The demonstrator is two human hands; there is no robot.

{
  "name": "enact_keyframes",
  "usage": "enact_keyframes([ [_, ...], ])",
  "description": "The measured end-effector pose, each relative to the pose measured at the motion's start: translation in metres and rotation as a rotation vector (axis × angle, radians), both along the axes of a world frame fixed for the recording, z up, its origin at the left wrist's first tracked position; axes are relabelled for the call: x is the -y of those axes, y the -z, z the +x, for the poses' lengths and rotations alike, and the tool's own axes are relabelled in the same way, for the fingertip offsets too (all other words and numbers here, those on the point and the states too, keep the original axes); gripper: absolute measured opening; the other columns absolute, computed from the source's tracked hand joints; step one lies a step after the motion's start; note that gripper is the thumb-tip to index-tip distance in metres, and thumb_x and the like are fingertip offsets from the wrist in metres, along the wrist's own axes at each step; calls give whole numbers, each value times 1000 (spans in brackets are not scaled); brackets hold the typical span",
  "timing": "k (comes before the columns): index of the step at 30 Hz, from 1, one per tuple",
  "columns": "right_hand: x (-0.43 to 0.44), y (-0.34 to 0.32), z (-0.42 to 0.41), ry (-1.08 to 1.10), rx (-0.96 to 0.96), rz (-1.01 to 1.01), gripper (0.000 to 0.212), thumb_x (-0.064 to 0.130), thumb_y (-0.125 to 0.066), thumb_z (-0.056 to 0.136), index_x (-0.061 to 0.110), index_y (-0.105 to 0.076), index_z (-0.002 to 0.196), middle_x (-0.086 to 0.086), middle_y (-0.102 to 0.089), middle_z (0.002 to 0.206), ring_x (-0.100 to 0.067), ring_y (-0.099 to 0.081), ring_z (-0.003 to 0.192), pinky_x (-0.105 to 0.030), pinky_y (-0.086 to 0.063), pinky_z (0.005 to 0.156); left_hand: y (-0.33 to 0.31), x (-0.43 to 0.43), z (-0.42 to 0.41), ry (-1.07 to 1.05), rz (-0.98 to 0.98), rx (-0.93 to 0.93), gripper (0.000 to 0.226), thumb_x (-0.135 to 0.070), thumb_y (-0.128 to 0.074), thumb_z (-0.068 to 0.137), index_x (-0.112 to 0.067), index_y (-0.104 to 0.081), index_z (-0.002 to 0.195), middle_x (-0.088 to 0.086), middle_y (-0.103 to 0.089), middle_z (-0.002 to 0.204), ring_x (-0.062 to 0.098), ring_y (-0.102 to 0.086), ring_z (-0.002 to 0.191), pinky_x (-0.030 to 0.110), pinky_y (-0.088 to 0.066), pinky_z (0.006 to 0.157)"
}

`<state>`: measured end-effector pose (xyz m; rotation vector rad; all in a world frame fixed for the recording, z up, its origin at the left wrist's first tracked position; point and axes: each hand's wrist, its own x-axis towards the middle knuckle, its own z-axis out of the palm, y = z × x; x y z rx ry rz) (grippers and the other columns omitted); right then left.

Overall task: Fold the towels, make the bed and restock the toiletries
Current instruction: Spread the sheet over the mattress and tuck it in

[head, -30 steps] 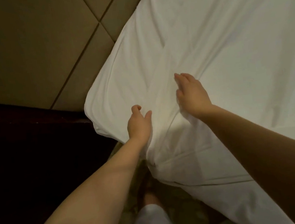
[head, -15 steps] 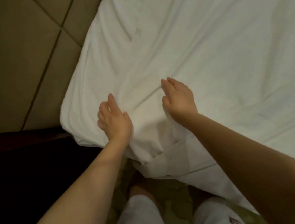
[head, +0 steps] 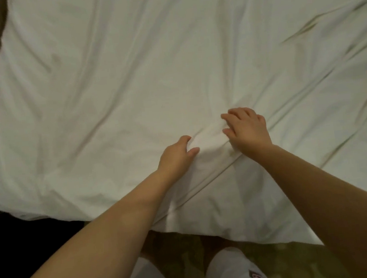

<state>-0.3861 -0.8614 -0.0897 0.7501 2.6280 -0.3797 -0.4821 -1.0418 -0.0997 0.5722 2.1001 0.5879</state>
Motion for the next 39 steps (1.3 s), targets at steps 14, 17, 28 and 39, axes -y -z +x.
enact_keyframes([
  [14, -33, -4, -25, -25, -182, 7, 53, 26, -54, 94, 25, -36, 144, -5, -31, 149, -29, -42, 123, -40, -37, 98, -15, -18, -4, -278, 47, -17, 31, -31, -69, 83, -20, -57, 110, -10, -58, 91, 14, -54, 82, 24, -39, 73],
  [17, -42, 2, -36, -215, -14, -35, 46, 29, -49, 95, 26, -41, 140, -3, -37, 145, -29, -49, 117, -40, -38, 95, -15, -25, -13, -150, -13, -125, 21, -26, -62, 88, -16, -61, 106, -6, -59, 90, 17, -55, 85, 23, -36, 71],
  [28, -52, -32, -99, -139, -210, 39, 20, 15, -44, 95, 5, -56, 106, -18, -51, 102, -38, -55, 84, -37, -36, 65, -38, -2, -64, -419, 172, -128, 13, -25, -66, 86, -16, -62, 79, -8, -50, 60, 4, -44, 56, 11, -34, 55],
  [39, 74, -47, -290, -194, -433, -125, 19, 4, -45, 91, 7, -56, 106, -12, -47, 109, -26, -46, 82, -33, -39, 69, -38, 105, -183, -961, 212, -169, 30, -20, -62, 89, -6, -49, 66, 4, -38, 60, 14, -31, 57, 15, -26, 45],
])
